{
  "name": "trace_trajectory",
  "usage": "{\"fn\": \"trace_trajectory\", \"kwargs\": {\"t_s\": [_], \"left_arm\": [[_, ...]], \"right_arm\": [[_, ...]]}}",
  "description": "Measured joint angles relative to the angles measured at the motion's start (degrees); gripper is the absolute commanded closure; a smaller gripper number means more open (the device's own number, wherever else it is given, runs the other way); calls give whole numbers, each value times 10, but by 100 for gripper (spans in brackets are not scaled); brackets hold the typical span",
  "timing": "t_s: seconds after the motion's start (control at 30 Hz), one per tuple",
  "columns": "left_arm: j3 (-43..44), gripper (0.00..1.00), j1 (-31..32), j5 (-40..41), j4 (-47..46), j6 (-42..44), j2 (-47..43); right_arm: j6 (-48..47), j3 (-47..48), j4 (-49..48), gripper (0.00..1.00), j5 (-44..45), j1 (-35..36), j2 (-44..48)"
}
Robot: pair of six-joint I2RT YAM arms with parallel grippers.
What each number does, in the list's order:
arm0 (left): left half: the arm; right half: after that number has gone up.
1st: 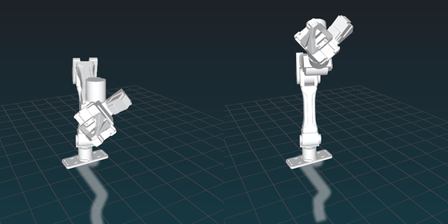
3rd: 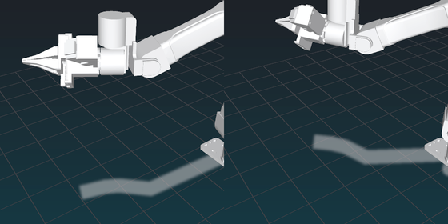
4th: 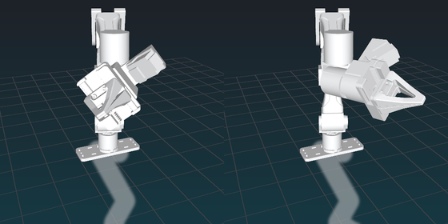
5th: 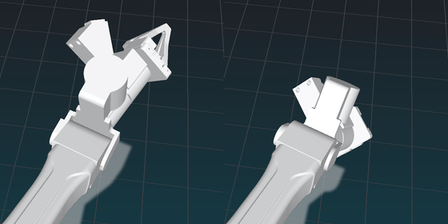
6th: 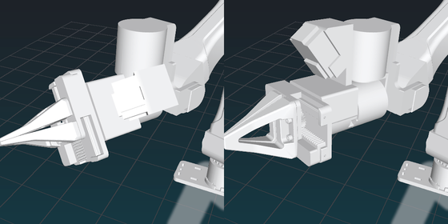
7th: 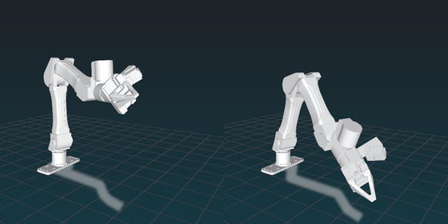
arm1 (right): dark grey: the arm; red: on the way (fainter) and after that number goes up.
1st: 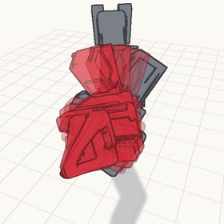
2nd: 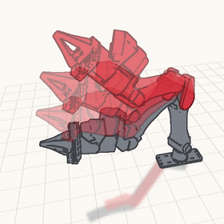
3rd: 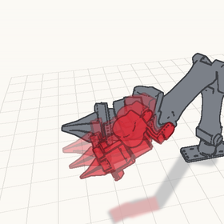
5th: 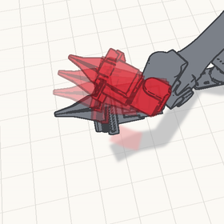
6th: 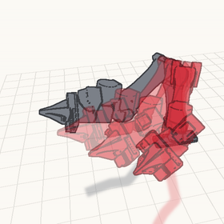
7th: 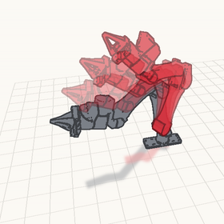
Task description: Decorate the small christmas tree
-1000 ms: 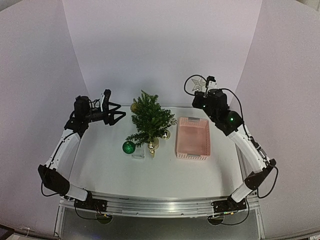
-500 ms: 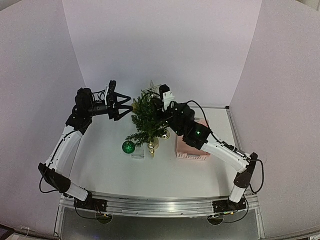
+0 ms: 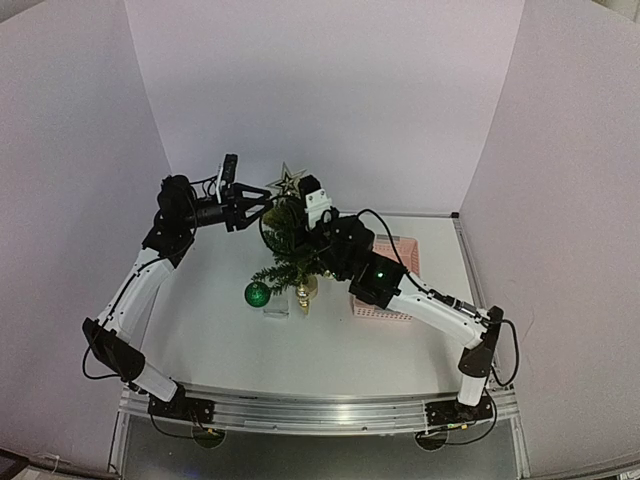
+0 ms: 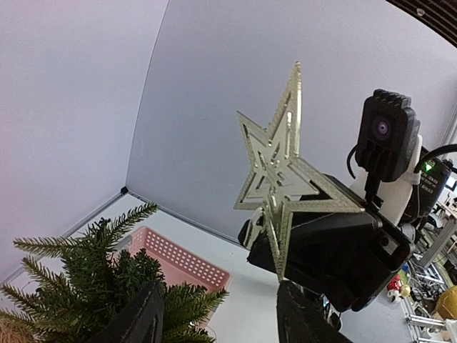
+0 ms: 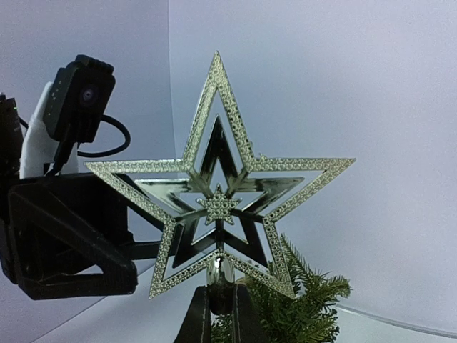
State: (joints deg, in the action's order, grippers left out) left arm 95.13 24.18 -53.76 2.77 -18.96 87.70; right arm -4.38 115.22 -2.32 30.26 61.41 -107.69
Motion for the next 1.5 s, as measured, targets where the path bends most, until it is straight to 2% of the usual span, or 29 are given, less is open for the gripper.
{"fn": "trace_trajectory", "kwargs": {"t_s": [0.1,0.27,0.37,0.73,1.0,1.2,1.5], "left_arm": [[-3,49,0,-1,-24,-10,0],[-23,43,0,-19,-58,-25,0],[-29,45,0,-20,-61,-33,0],[-26,68,3,8,-74,-77,15],[-25,71,13,15,-78,-78,26],[-25,92,17,14,-79,-66,26],[-26,97,19,15,-78,-65,26]], "right_arm": [[-10,10,-7,100,21,2,-9],[-24,18,-9,100,55,5,-28],[-32,20,-8,100,63,8,-38],[-48,39,-6,100,66,10,-51],[-58,39,-6,100,73,10,-58],[-62,39,-7,100,75,10,-59],[-68,39,-7,100,86,10,-63]]}}
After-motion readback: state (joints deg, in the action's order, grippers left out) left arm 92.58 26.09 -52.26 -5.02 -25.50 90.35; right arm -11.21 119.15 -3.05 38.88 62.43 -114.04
